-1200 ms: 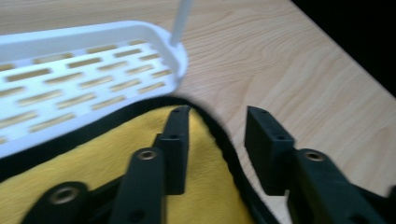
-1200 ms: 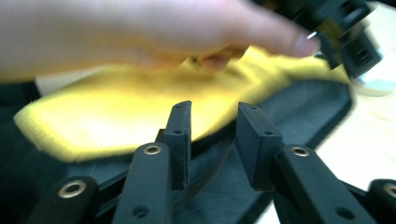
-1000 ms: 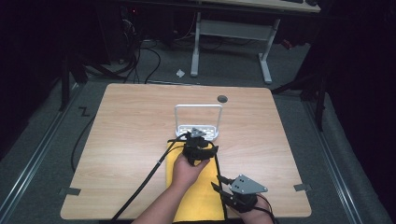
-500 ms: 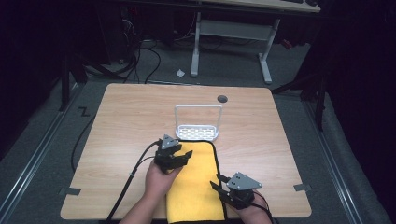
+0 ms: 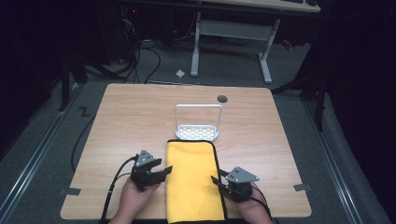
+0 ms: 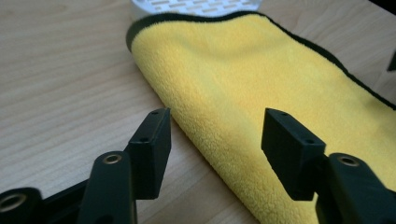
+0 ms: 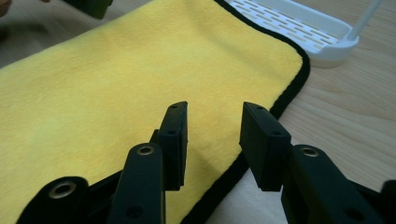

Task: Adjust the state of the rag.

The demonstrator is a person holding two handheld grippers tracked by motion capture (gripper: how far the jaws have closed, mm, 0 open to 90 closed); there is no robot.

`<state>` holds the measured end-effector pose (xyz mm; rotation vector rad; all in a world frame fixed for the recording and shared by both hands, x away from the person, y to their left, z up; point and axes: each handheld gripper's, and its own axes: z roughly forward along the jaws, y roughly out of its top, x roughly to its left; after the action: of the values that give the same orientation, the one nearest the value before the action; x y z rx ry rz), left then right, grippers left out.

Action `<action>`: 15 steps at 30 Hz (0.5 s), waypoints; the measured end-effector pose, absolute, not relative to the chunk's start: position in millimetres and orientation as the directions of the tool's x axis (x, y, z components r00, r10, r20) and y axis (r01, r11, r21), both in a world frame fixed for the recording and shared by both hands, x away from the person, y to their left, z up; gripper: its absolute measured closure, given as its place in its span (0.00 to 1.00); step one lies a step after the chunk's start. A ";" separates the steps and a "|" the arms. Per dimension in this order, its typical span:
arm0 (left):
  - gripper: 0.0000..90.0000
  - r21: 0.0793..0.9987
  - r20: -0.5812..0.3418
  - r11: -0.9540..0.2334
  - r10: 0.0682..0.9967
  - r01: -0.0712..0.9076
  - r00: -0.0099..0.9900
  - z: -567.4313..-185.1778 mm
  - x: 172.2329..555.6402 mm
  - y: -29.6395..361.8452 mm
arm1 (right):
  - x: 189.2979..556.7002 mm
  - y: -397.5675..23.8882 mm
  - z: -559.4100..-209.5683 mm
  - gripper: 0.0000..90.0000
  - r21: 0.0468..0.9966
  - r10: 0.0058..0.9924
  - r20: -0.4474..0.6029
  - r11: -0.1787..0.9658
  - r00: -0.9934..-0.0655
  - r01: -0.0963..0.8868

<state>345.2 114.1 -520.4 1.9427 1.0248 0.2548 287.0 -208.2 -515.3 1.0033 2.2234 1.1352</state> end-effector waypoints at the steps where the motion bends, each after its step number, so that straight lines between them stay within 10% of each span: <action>1: 0.47 0.789 -0.221 -0.245 0.742 0.563 0.633 -521.9 345.9 115.1 | 291.4 -208.5 -515.0 0.73 0.822 0.775 -0.055 0.393 -0.629 0.412; 15: 0.53 0.796 -0.225 -0.231 0.746 0.560 0.627 -524.0 351.0 106.1 | 352.7 -191.9 -515.2 0.80 0.804 0.796 -0.042 0.386 -0.604 0.452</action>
<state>351.0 106.1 -524.0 1.9178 1.0344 0.2511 352.7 -191.9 -515.2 1.0754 2.2261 1.0948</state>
